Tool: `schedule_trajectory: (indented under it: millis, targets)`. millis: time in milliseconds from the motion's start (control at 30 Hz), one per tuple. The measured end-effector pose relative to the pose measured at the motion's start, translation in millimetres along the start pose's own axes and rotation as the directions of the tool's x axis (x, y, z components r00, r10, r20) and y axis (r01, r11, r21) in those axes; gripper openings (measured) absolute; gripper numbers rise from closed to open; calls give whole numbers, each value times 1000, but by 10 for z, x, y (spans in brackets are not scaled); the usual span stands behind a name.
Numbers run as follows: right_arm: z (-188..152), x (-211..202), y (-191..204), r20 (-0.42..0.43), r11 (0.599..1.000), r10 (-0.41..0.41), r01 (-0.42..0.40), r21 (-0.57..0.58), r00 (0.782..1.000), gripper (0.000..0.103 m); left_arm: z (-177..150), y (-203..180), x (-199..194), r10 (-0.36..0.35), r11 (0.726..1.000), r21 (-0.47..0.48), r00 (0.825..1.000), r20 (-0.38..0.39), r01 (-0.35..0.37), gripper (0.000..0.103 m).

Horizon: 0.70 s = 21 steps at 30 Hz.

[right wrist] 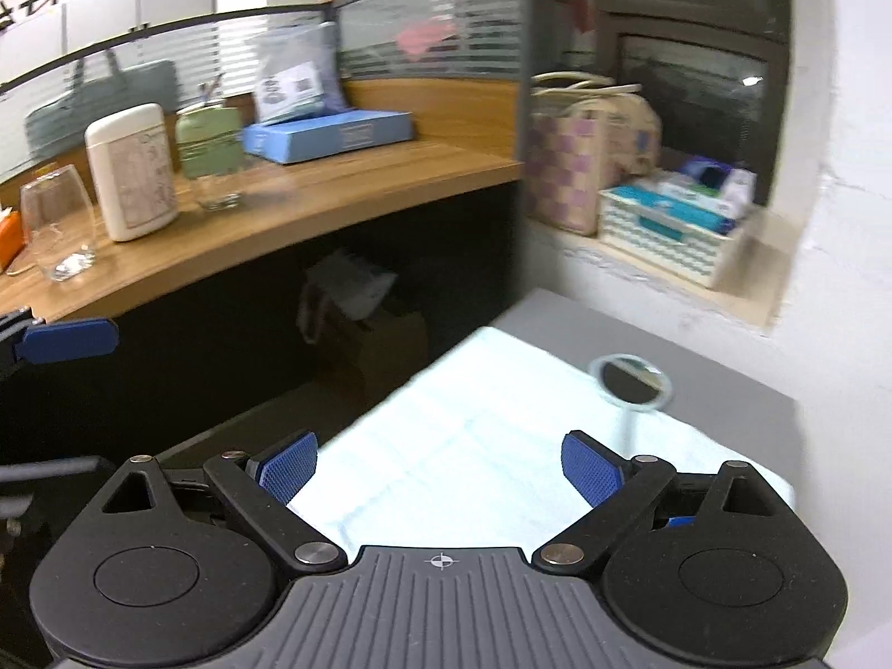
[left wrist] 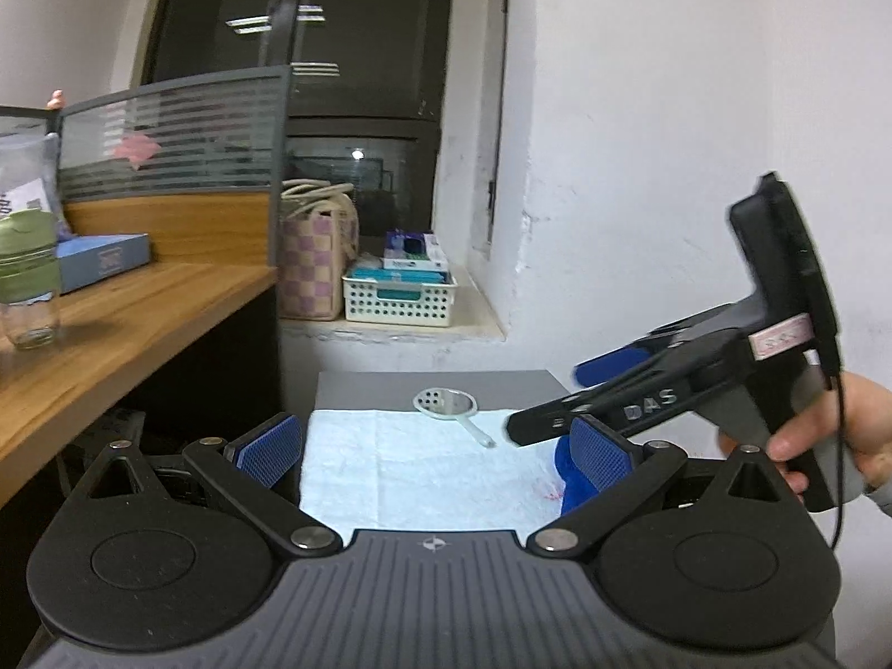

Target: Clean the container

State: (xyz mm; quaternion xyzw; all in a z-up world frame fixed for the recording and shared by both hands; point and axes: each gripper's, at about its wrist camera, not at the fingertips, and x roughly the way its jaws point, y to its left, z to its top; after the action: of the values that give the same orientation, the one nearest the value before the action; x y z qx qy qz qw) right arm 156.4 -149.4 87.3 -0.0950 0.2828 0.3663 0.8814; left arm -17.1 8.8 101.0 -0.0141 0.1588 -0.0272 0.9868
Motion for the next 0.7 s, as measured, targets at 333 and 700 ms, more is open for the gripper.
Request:
schedule_trajectory:
  millis: [333,700]
  targets:
    - [-578,-255,-255,24,986,-142,139,95,990,99,-240,-282,381,18,999,36,999,-34,-17,103]
    - [-1112,-241,-539,-6,950,-230,226,217,973,99,-502,-456,632,115,993,48,990,-78,-111,103]
